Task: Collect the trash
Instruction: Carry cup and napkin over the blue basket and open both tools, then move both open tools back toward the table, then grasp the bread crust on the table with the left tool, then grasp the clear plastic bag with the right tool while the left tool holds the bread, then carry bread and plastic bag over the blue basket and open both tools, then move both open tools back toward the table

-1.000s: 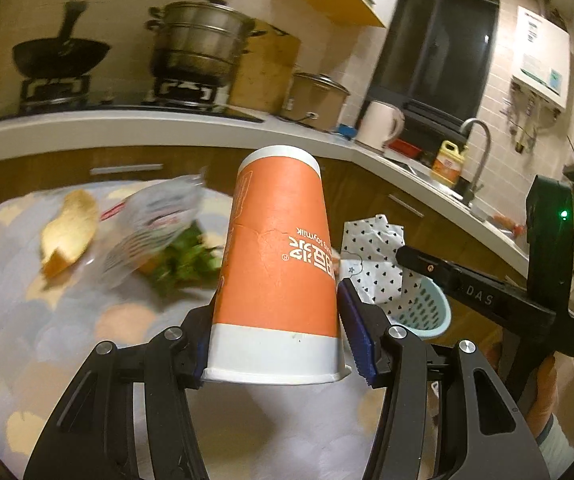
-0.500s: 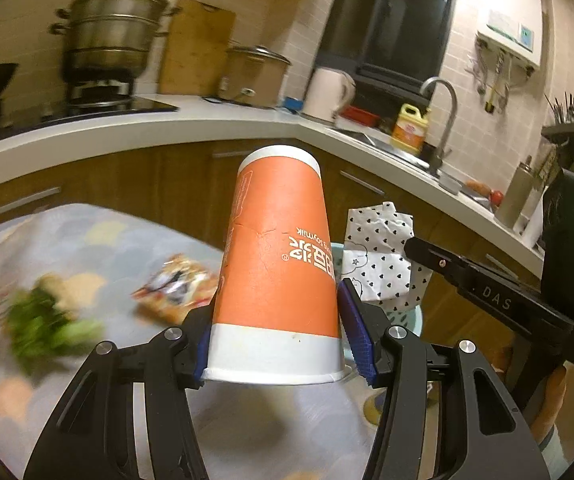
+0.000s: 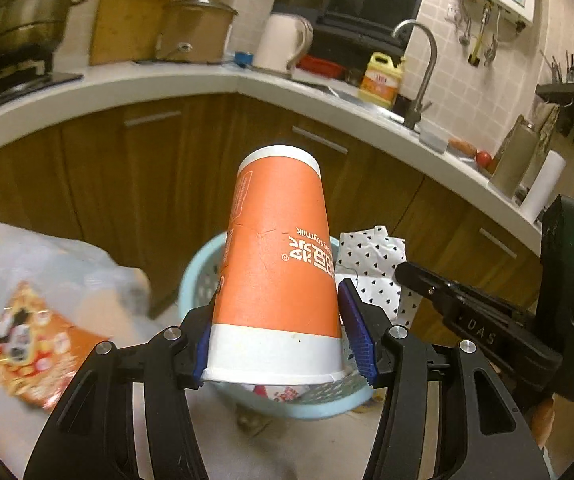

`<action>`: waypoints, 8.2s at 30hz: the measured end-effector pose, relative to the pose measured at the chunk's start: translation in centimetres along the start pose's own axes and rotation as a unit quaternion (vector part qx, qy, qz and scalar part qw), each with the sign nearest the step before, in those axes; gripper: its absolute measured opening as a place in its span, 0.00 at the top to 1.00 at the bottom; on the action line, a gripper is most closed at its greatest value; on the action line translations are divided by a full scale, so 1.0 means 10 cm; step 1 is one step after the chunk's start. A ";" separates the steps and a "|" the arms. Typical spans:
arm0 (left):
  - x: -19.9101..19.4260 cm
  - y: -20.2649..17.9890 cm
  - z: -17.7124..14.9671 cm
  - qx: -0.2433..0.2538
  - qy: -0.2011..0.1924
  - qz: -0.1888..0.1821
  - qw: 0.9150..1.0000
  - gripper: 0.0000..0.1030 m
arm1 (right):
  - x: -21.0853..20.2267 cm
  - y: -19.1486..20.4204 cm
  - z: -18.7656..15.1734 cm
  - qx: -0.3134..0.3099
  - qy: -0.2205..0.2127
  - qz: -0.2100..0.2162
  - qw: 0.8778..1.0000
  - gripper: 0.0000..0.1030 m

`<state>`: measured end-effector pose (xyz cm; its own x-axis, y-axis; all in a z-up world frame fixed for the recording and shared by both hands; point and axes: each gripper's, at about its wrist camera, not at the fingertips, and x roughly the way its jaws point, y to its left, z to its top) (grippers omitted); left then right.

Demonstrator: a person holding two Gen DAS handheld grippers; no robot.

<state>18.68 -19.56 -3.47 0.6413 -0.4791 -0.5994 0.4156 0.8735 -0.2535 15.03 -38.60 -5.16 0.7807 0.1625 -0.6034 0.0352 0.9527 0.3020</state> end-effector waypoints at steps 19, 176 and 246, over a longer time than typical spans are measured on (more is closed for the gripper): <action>0.37 0.06 0.04 -0.014 0.038 0.015 0.999 0.37 | 0.41 -0.30 -0.12 0.030 0.062 -0.035 0.997 0.79; -1.21 0.89 0.19 -0.115 -0.104 0.033 0.987 0.97 | -0.46 1.35 0.48 -0.074 -0.067 0.117 0.988 0.95; -2.57 2.19 -0.57 -0.215 -0.127 0.158 0.955 0.48 | 0.08 2.92 -0.52 -0.197 0.045 0.182 0.962 0.40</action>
<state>7.59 12.40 2.05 0.8493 -0.1443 -0.5078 -0.0928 0.9061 -0.4127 13.43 -9.34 -0.60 0.6384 0.5079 -0.5784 -0.4835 0.8492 0.2121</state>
